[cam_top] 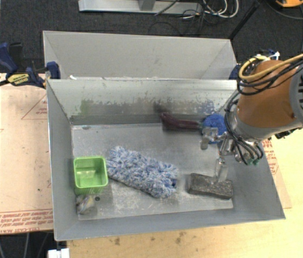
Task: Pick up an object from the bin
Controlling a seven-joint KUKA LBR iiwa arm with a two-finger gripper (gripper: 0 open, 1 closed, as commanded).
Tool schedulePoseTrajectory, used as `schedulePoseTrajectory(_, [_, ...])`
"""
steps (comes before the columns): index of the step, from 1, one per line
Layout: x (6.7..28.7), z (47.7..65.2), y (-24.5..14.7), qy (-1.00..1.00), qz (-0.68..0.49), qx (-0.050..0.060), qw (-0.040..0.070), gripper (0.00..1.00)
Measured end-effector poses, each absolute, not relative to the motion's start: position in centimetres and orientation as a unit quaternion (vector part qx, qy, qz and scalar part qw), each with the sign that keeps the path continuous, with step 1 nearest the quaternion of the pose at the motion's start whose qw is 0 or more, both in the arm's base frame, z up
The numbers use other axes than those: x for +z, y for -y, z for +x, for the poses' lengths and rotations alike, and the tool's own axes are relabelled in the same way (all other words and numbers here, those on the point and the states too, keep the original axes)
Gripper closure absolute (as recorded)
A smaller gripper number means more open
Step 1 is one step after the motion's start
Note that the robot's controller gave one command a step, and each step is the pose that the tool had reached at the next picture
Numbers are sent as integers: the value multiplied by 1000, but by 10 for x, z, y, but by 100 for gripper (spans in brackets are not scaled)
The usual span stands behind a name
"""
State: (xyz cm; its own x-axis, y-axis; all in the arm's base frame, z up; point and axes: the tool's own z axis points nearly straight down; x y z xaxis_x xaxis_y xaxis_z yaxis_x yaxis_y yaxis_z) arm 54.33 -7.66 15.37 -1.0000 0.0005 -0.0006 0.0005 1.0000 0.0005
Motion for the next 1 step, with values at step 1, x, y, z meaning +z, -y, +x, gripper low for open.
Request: schedulePoseTrajectory(1, [113, 522, 64, -1000, 8, 0, 5, 0])
